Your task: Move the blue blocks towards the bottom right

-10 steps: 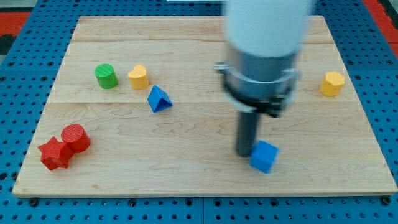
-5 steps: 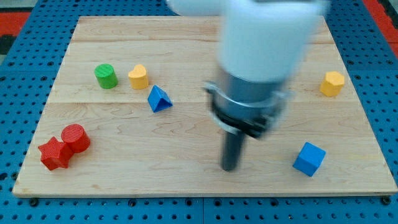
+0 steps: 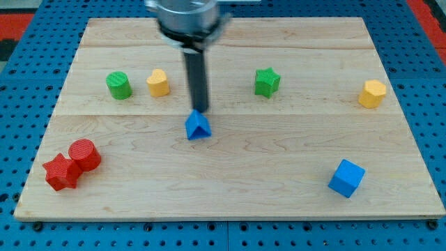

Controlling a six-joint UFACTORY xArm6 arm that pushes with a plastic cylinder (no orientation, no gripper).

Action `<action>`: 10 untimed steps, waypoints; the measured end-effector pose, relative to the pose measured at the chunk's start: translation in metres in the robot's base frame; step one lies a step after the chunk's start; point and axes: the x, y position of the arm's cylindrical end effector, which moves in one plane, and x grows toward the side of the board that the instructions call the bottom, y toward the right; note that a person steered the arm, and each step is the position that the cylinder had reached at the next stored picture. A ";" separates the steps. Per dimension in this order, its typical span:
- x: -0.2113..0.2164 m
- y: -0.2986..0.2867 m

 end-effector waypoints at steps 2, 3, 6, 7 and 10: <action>0.002 -0.057; 0.030 -0.091; 0.046 0.065; 0.035 0.048; 0.082 0.022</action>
